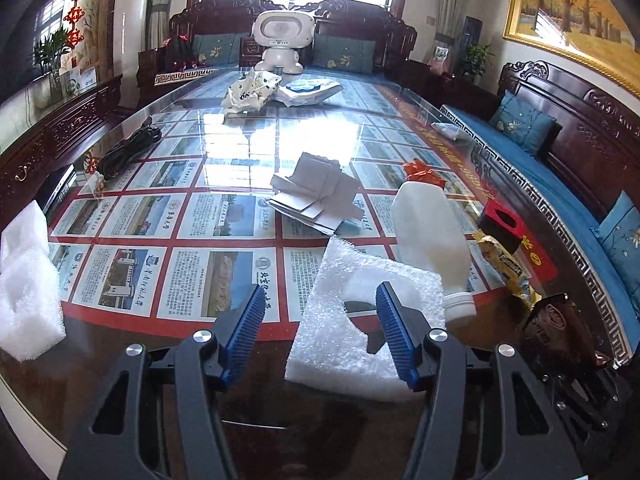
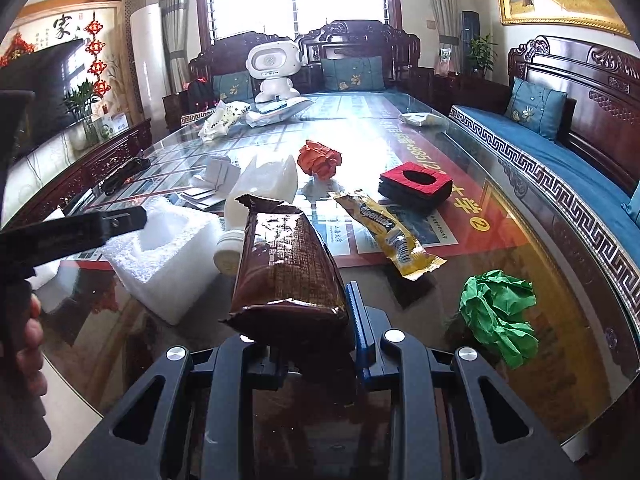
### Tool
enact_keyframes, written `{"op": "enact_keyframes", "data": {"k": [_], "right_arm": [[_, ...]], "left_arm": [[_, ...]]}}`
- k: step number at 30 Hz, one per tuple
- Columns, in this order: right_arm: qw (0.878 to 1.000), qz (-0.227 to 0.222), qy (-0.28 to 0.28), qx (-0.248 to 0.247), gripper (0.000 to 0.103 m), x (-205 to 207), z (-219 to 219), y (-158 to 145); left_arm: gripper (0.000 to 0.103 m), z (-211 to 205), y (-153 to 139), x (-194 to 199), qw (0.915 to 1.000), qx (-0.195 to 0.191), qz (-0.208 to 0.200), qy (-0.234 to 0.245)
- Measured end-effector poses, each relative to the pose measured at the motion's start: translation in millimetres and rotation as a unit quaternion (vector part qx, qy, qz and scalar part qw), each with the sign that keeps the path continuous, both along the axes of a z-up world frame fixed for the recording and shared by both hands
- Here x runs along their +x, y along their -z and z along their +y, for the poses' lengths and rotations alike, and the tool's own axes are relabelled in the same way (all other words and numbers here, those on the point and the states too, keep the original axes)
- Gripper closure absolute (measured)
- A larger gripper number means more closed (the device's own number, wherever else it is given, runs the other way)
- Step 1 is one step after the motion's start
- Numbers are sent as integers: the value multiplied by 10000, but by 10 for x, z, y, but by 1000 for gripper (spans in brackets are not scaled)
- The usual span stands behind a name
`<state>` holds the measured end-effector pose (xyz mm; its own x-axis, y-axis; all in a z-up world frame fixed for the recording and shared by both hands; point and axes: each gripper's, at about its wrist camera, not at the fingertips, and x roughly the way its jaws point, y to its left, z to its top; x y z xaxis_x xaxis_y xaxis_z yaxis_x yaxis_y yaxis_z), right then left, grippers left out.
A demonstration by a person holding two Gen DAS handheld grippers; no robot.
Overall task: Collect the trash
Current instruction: 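Grasp the brown snack wrapper with the right tool while the left tool grasps white foam, then carry the wrapper and foam to the yellow bin and release both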
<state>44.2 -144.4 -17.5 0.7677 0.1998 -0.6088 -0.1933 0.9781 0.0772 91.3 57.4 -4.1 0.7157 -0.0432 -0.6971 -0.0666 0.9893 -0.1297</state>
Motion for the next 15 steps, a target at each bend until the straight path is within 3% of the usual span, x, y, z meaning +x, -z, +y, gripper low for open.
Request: {"op": "enact_keyframes", "data": {"k": [4,7,15], "right_arm": [[10000,-40,-9,3,78,-7,-1,-20],[10000,-41,-14,10,78,-9,-4,-21],[10000,-70,-41,22,79,-60,2,-42]], "left_arm": [[55,60,127,99,9996,-184,215,-14],[71,61,125,94,9989,-400,209,109],[74,-39,60,-26,9998,-146,62,144]]}}
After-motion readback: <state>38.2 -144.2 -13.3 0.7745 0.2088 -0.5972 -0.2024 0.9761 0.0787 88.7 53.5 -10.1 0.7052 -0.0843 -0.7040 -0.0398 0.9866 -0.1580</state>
